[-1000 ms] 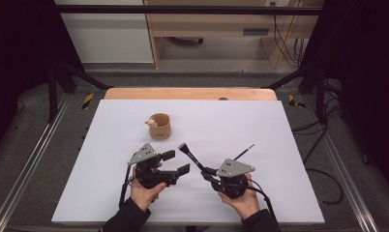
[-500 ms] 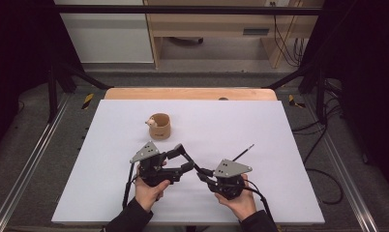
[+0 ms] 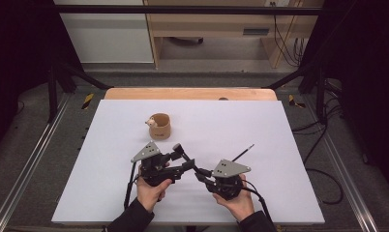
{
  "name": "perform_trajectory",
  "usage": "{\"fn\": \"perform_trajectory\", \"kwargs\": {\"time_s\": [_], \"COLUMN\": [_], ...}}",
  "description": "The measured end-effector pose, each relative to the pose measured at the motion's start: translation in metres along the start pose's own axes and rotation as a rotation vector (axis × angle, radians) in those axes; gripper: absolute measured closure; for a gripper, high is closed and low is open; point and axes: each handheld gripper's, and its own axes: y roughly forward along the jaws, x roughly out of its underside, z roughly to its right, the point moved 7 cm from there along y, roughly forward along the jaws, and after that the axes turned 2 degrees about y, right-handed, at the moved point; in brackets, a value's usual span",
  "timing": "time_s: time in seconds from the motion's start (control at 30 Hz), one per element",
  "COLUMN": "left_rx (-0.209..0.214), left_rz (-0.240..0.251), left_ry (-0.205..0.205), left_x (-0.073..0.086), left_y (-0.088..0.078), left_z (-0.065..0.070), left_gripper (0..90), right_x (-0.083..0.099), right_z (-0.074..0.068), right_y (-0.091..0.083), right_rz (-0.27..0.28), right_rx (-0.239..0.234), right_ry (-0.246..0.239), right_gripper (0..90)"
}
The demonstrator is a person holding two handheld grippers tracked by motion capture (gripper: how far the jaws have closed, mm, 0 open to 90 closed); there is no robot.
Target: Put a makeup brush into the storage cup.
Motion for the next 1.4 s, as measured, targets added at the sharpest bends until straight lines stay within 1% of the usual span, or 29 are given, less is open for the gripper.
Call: {"fn": "perform_trajectory", "kwargs": {"time_s": [0.07,0.13,0.33,0.67,0.8,1.03,1.4], "left_rx": [0.003,0.009,0.015,0.010,0.004,-0.001,0.008], "left_rz": [0.000,-0.003,-0.005,0.000,0.005,0.015,0.027], "left_ry": [-0.001,-0.004,-0.017,-0.031,-0.031,-0.028,-0.024], "left_x": [0.0004,0.0006,0.0012,0.0016,0.0015,0.0017,0.0011], "left_y": [0.0001,-0.0001,-0.0004,-0.0012,-0.0020,-0.0025,-0.0036], "left_z": [0.0006,0.0012,0.0016,0.0023,0.0021,0.0034,0.0075], "left_gripper": [39.6,44.8,54.0,65.5,68.5,69.7,73.2], "right_x": [-0.0004,-0.0005,-0.0006,-0.0015,-0.0018,-0.0017,-0.0009], "right_z": [-0.0002,-0.0004,-0.0015,-0.0024,-0.0030,-0.0037,-0.0054], "right_y": [0.0000,0.0000,0.0008,0.0008,0.0008,0.0013,0.0034], "right_rz": [0.003,0.005,0.010,0.019,0.023,0.024,0.025], "right_rx": [-0.002,-0.001,-0.007,-0.007,-0.009,-0.011,-0.015], "right_ry": [0.004,0.004,0.005,0.006,0.009,0.010,0.002], "right_gripper": [79.4,79.4,79.4,79.4,79.4,79.4,79.2]}}
